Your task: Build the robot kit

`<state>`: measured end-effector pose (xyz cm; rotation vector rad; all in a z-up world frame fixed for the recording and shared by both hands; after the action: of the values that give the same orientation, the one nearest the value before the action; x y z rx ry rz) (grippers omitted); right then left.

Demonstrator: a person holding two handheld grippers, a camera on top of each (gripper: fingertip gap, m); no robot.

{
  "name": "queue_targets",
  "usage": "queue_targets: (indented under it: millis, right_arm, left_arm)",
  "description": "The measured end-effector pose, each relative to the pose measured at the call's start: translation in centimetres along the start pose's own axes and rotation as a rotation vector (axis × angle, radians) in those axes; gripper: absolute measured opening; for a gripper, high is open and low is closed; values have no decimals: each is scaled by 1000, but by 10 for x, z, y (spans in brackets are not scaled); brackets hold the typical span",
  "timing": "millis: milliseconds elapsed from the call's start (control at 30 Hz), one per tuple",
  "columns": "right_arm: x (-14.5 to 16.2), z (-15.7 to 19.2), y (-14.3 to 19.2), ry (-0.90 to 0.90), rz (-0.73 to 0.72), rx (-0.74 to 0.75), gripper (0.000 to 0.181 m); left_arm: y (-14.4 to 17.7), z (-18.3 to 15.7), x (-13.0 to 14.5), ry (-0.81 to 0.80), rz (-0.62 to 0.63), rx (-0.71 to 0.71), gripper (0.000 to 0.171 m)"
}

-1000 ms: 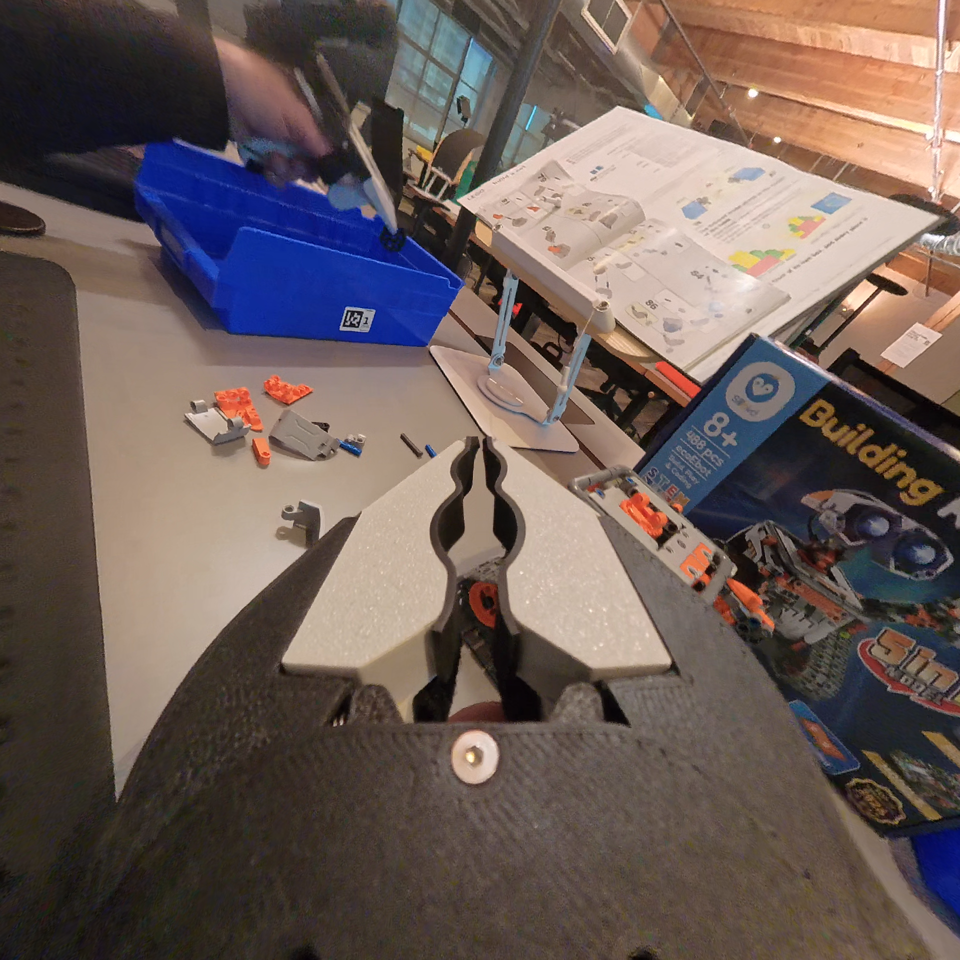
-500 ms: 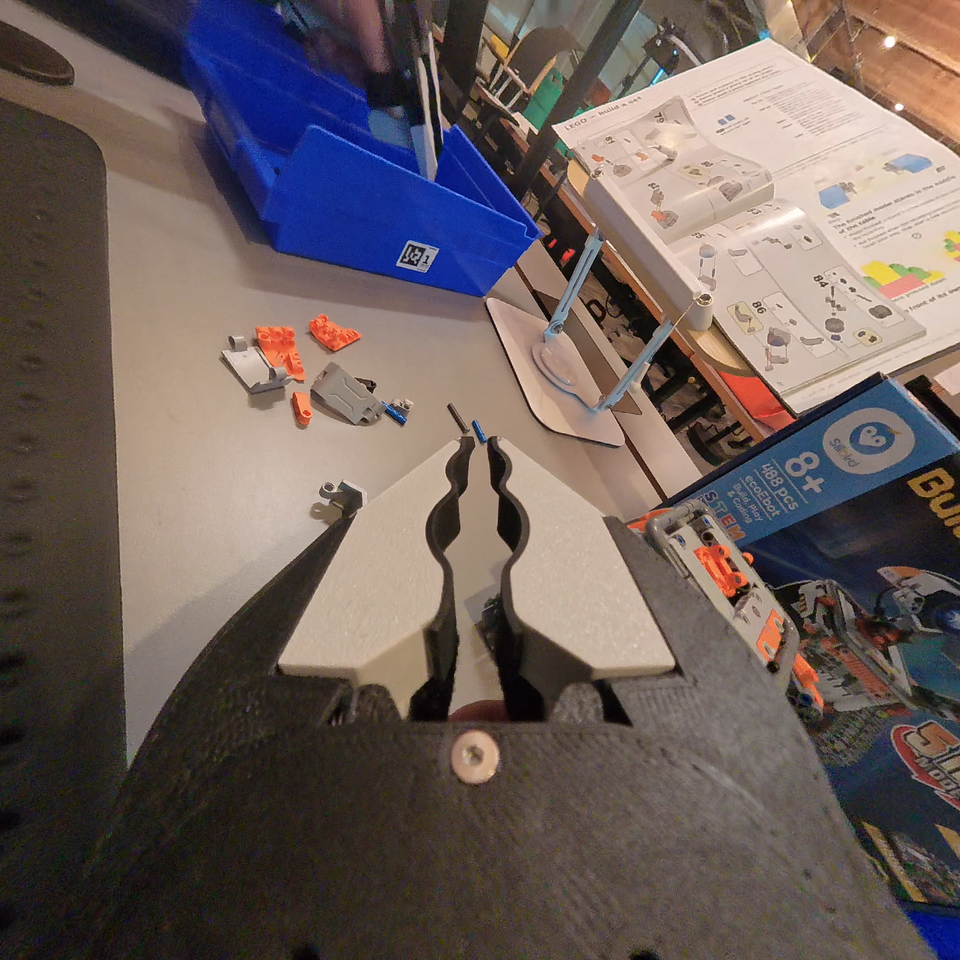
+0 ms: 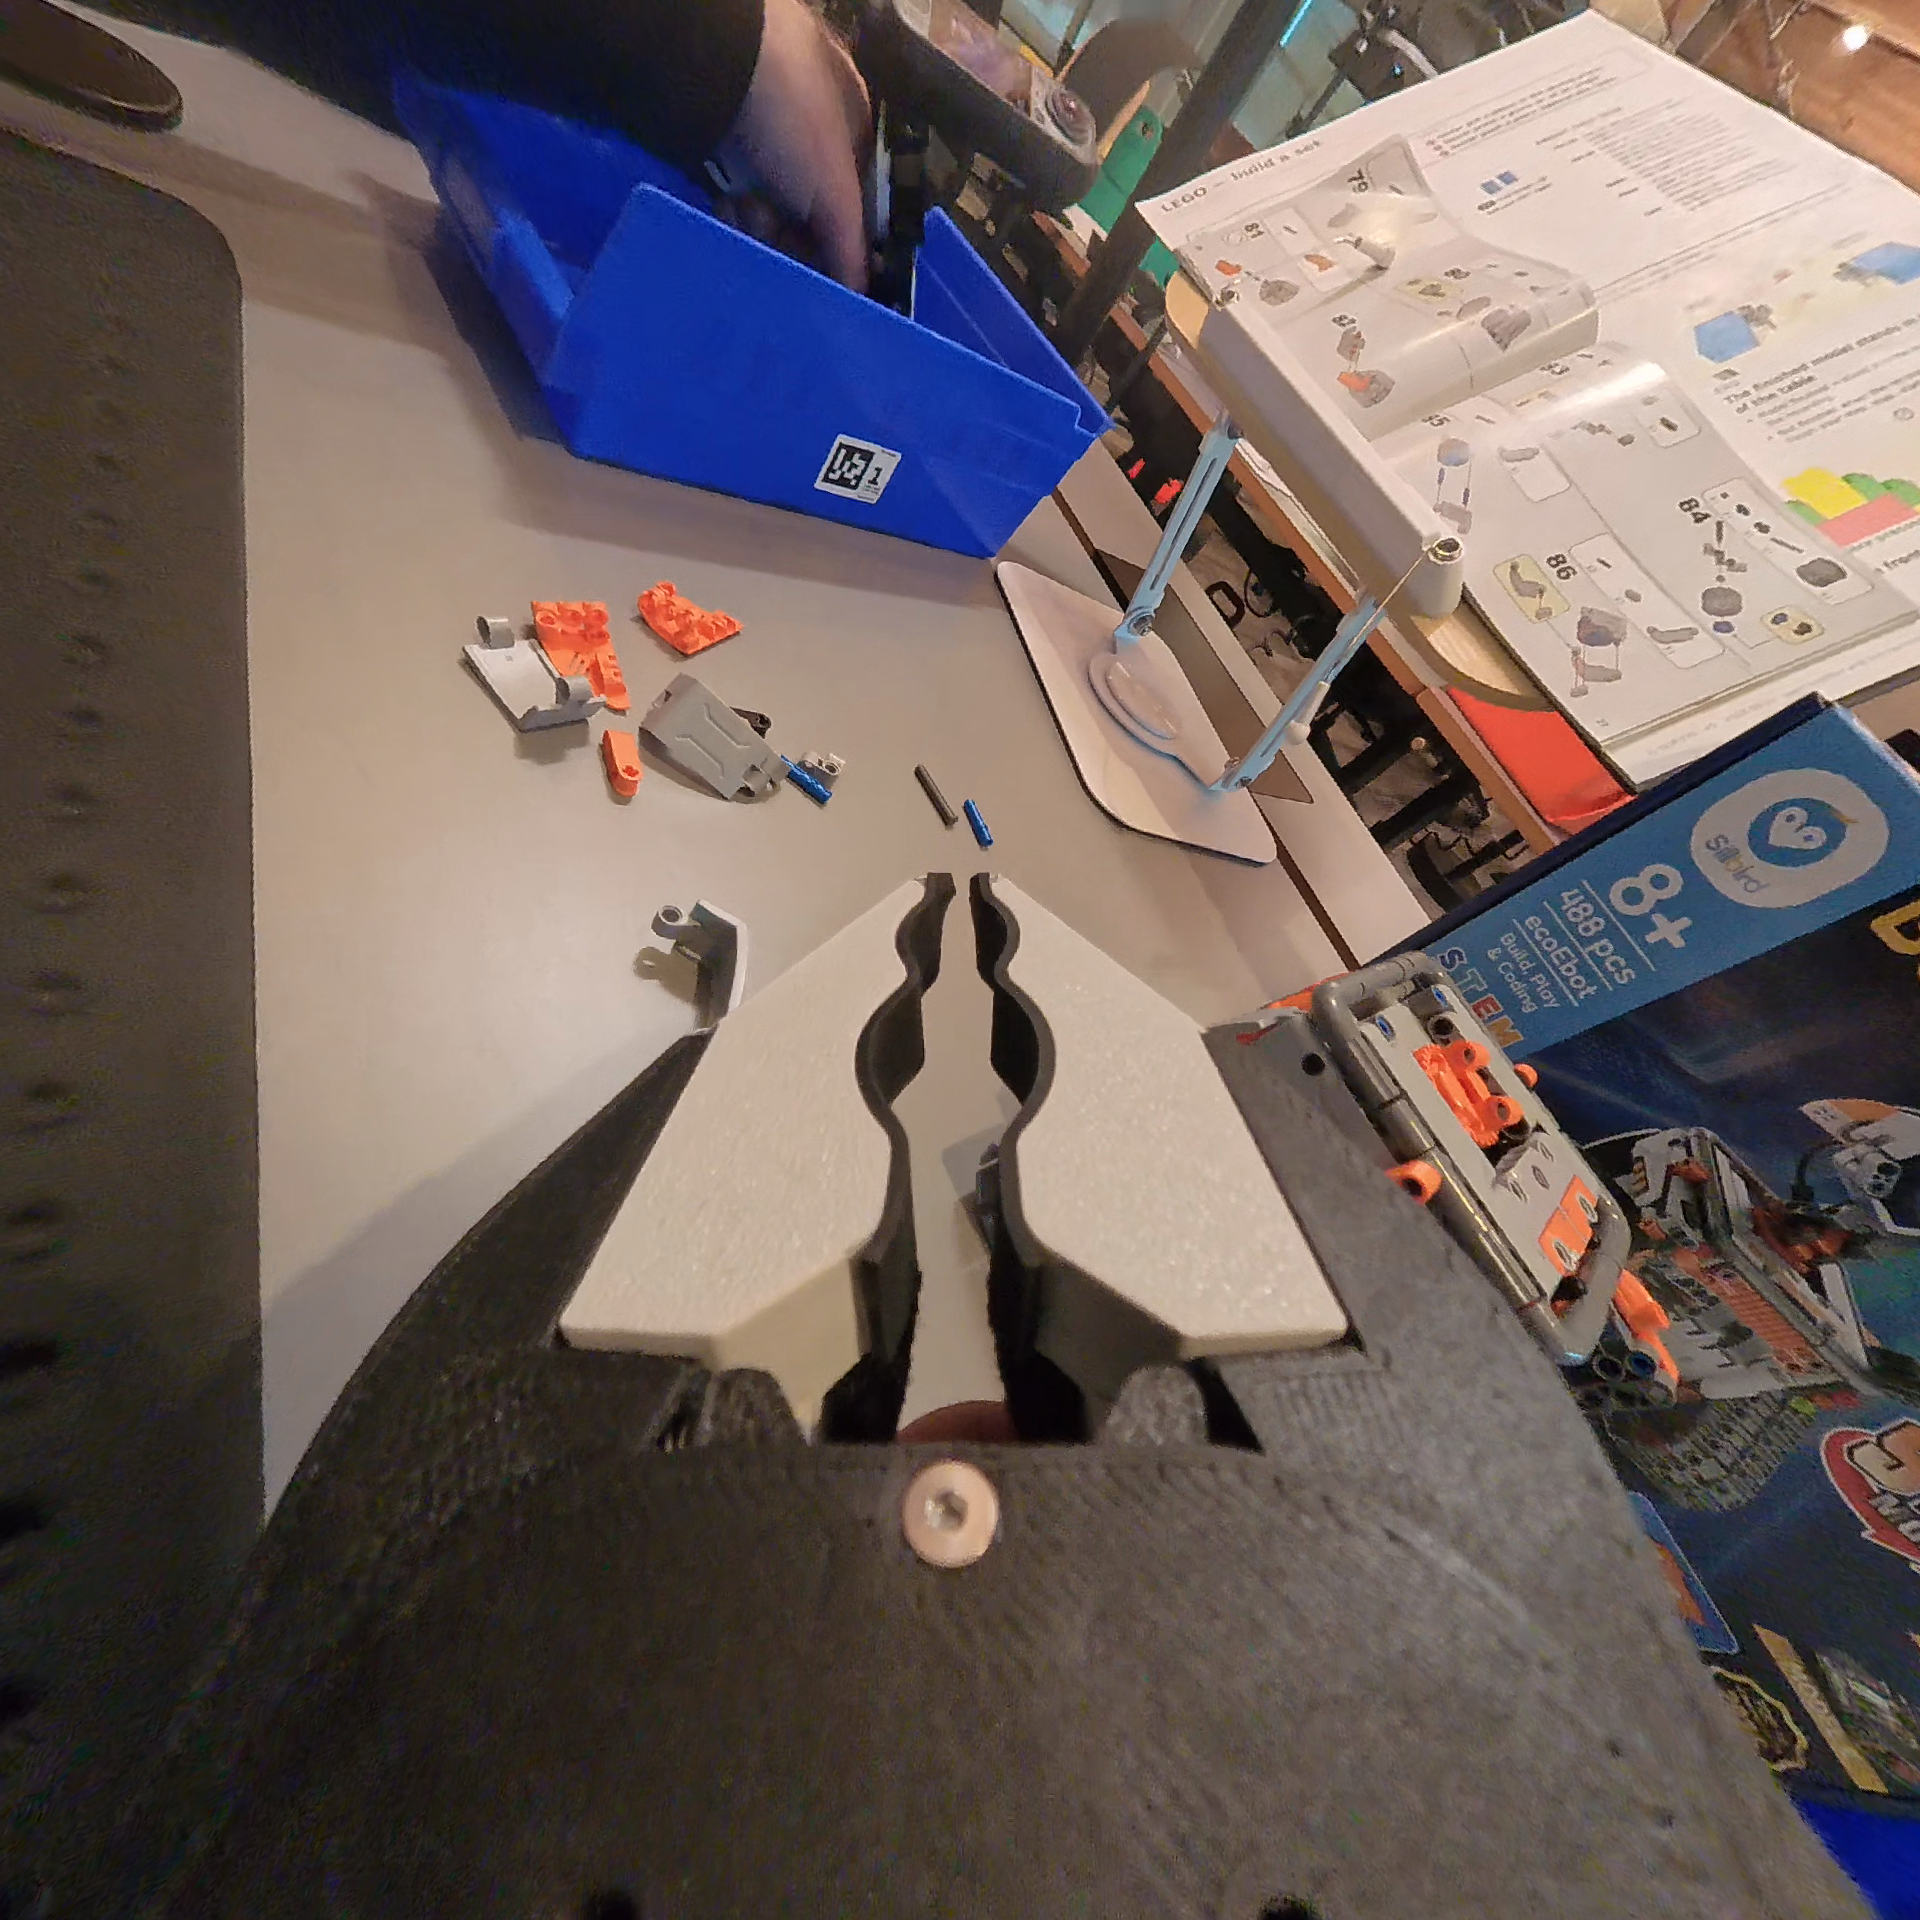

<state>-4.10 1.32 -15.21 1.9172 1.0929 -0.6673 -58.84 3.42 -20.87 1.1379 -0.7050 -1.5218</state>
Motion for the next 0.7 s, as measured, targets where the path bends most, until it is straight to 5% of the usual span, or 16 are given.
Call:
queue_targets:
  millis: [167, 333, 533, 700]
  right_arm:
    - [3, -1, -2, -7, 8, -7, 3]
    - [-5, -4, -6, -45, -18, -4, 9]
    - [-45, -9, -18, -63, -80, -40, 30]
    - [-91, -23, -25, -46, -166, -52, 37]
  left_arm:
    - [32, 4, -2, 25, -174, -20, 35]
    - [115, -11, -1, 5, -585, 43, 34]
    - [216, -99, 7, -357, -1128, 67, 35]
    - [268, -175, 12, -559, -1410, 103, 34]
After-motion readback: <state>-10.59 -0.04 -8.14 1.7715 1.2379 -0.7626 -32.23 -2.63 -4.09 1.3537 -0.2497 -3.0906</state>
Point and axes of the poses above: each gripper's, where its closed fingertips meet, y back along the fingers, x out of its underside, z = x × y across the jaws, the point moved 7 cm from there along y, back along the fingers, and after that the axes turned 9 degrees about z, right-handed, at the moved point
